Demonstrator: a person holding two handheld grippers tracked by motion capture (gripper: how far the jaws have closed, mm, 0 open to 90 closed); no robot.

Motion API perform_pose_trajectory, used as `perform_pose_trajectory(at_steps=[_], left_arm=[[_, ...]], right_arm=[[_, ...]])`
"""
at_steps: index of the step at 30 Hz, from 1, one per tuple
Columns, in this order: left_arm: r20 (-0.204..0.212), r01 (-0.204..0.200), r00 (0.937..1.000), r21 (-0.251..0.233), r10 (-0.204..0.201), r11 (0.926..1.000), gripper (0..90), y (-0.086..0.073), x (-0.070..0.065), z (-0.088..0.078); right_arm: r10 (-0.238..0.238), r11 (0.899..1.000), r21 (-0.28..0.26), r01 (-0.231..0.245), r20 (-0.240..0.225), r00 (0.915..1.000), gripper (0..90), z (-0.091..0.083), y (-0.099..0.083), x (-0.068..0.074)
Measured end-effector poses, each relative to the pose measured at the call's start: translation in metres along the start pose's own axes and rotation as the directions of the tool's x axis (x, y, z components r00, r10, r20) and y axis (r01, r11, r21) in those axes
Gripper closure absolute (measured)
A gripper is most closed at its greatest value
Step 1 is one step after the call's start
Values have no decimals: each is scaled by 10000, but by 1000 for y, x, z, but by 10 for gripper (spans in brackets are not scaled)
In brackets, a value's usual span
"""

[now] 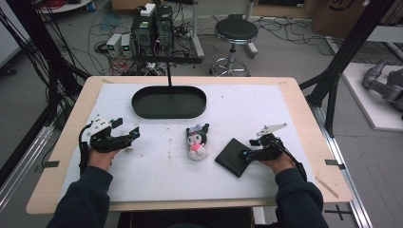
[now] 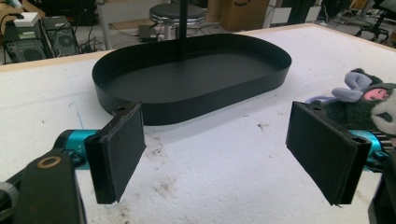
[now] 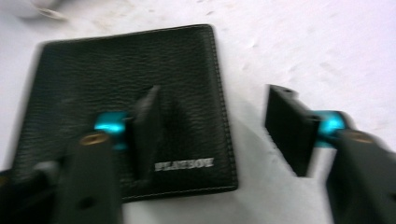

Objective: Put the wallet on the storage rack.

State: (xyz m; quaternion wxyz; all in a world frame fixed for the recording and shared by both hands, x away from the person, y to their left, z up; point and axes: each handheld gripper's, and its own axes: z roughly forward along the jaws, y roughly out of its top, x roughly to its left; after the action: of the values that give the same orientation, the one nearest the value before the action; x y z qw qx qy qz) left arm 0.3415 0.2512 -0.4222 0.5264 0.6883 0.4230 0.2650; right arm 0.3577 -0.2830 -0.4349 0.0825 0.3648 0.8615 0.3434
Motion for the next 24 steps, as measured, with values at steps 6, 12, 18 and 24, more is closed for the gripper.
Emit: perform_pose_trajectory(at_steps=[6,12,18,24], left_arm=[[-10,-5,10000,42,5,10000,197,0,-1,1],[16,-24,10000,106,24,9999,200,-1,0,2],[-20,59,10000,46,-59,10000,200,-1,0,2],[-22,17,10000,97,-17,10000,201,-1,0,3]], right_arm=[[493,9988,20,-493,-228,9985,688,-2,1,-2],[360,9993,-52,-360,113,9993,827,-5,2,-2],[41,9997,-258,-21,791,9969,848,-10,9,-5],[61,9992,-407,11,1788,9839,848,-16,22,-27]])
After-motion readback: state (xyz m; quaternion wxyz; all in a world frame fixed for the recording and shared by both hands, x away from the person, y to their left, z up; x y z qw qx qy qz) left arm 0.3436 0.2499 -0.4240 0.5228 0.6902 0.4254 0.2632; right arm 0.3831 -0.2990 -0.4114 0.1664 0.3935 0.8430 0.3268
